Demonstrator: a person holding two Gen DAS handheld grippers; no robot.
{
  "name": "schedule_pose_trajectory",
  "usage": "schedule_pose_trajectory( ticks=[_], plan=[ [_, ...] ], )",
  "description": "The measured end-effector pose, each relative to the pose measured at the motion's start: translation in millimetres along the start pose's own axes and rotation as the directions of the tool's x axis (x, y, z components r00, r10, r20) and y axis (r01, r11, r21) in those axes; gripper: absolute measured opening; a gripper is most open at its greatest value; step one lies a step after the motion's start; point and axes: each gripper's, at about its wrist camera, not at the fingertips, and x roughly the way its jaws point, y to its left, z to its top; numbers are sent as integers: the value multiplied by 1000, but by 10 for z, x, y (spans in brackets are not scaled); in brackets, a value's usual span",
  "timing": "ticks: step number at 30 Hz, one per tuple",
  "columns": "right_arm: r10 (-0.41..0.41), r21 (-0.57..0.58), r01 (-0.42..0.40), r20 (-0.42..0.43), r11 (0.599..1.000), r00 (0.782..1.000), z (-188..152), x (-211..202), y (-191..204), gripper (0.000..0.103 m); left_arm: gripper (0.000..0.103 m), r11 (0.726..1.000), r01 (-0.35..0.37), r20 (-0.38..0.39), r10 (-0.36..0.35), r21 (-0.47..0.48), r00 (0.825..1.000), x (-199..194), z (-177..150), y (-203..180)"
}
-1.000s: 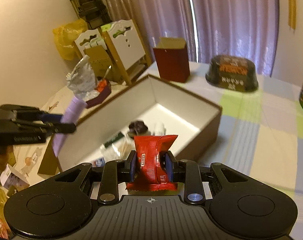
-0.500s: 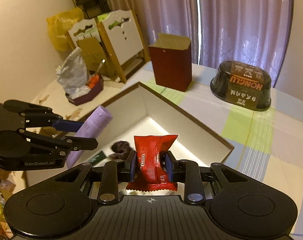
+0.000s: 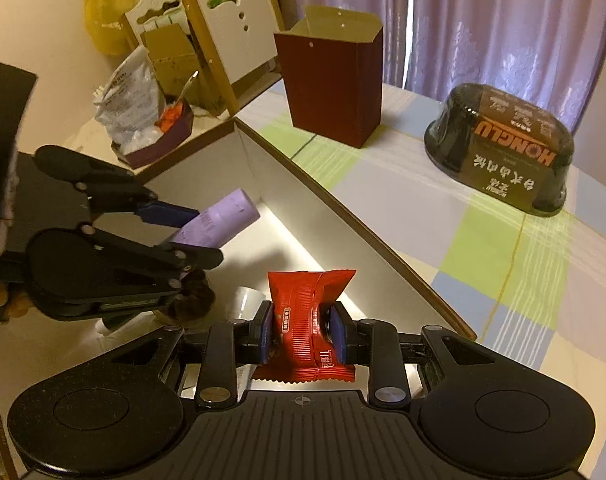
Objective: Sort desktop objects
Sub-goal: 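Carry purple tube in left gripper while right gripper carries red packet over the box, then release purple tube into box with left gripper while right gripper releases red packet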
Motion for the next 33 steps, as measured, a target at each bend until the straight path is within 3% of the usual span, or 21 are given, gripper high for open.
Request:
schedule_pose_trajectory(
  ticks=[9, 23, 24, 25, 26, 28, 33],
  plan=[
    [12, -17, -12, -25, 1000, 1000, -4, 83, -25, 29, 36, 998, -38, 43, 36, 52, 998, -49, 36, -23],
    [11, -75, -13, -21, 997, 1000, 20, 206, 115, 30, 37, 1000, -5, 32, 6, -17, 999, -454, -169, 64],
    [12, -79, -13, -18, 997, 1000, 17, 206, 134, 41, 39, 1000, -6, 30, 7, -20, 1000, -470, -186, 67],
    [5, -84, -6, -9, 996, 1000, 10, 196, 151, 77, 43, 1000, -7, 29, 8, -23, 1000, -487, -204, 70],
    [4, -95, -3, 14, 995, 1000, -8, 166, 172, 94, 45, 1000, -8, 28, 9, -27, 1000, -504, -221, 73],
    [11, -118, -6, 40, 993, 999, -41, 106, 214, 94, 46, 999, -15, 29, 16, -30, 999, -537, -253, 71],
    [2, -118, -4, -17, 993, 1000, -118, -17, 276, 94, 55, 998, -25, 18, 26, -49, 1000, -636, -337, 63]
  ],
)
